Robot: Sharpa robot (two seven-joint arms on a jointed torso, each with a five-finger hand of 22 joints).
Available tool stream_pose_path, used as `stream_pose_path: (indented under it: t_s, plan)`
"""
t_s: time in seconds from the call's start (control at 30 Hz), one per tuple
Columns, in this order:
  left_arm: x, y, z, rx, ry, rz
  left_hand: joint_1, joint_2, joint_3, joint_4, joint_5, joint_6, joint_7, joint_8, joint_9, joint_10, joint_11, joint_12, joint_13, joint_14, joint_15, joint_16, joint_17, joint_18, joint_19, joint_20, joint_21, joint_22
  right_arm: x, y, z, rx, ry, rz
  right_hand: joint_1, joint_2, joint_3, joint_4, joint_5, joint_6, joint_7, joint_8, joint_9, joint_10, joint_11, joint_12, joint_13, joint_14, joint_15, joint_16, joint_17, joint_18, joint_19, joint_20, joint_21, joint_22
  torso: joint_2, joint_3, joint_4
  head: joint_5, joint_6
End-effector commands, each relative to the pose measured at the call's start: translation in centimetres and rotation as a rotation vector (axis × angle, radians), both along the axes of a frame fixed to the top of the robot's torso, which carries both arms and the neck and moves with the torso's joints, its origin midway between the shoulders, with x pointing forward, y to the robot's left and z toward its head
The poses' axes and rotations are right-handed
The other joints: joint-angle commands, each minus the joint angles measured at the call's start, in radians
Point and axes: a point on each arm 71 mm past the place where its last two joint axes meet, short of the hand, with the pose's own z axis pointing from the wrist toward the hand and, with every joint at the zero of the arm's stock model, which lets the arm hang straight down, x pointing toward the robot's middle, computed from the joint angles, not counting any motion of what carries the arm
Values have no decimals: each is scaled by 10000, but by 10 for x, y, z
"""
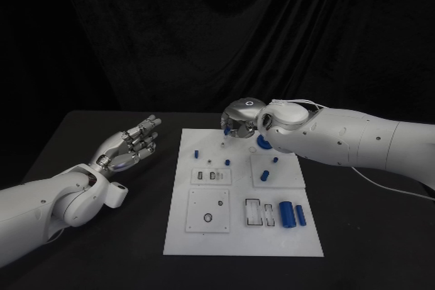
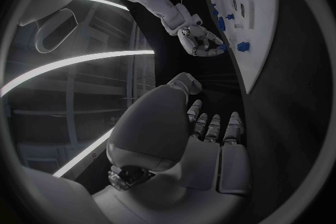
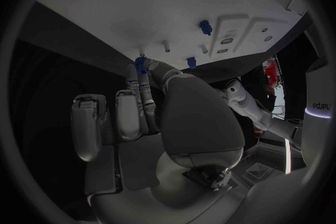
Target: Assemble the parts on the task board
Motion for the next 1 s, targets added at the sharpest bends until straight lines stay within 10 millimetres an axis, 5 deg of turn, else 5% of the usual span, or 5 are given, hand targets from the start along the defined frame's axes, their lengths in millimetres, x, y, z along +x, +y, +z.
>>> stream_pose_path:
  t_s: [0.03, 0.07, 0.1, 0.37, 1.0]
  plan:
    - [-5, -1, 9, -627, -1154, -270, -1725, -2223, 5045, -1271, 718, -26, 48, -17, -3, 15, 76, -8, 16, -5, 85, -37, -9, 177, 69, 56, 11, 24, 2, 1, -3, -117, 138, -104, -78, 4, -33, 48, 23, -80, -8, -58, -11, -78, -6, -47, 7, -13, 85, -7, -10, -151, 526, 95, -33, 2173, -2, -10, 0, -6, -9]
    - [-5, -1, 9, -629, -1162, -264, -1263, -2581, 5021, -772, 614, -26, 58, -17, -1, 18, 69, -7, 17, -5, 89, -37, -9, 177, 73, 63, 13, 25, 2, 1, -3, -127, 146, -108, -82, 1, -37, 50, 22, -89, -6, -72, -12, -88, -3, -57, 10, -19, 87, -11, -18, -149, 518, 98, -38, 2167, 0, -6, -7, -9, -11]
    - [-5, -1, 9, -630, -1165, -261, -1199, -2653, 4975, -662, 660, -27, 46, -17, 0, 19, 87, -7, 17, -5, 88, -37, -9, 177, 72, 65, 13, 24, 2, 2, -3, -135, 154, -113, -82, 1, -37, 50, 22, -89, -6, -72, -12, -88, -3, -57, 10, -19, 87, -11, -18, -149, 518, 98, -38, 2167, -1, -14, -2, -14, -13]
    - [-6, -1, 9, -644, -1164, -272, -301, -2886, 4269, 591, 706, -46, 50, -17, 1, 20, 100, -6, 18, -5, 91, -37, -9, 177, 84, 74, 11, 25, 4, 2, -5, -306, 346, -287, -87, -16, -50, 47, 20, -118, -9, -114, -14, -128, 7, -92, 16, -57, 91, -41, -94, -133, 467, 105, -70, 2125, 7, 7, 11, -48, -29]
    - [-6, -3, 9, -658, -1079, -352, -18, -2701, 4029, 1053, 680, -80, 51, -22, -2, 9, 111, -9, 15, -5, 105, -37, -9, 176, 89, 80, 10, 26, 8, 3, -13, -535, 660, -503, -39, -9, -42, 8, 24, -238, -5, -291, -25, -286, 40, -222, 45, -140, 74, -86, -186, -108, 385, 108, -123, 2065, -2, 19, -44, 9, -116]
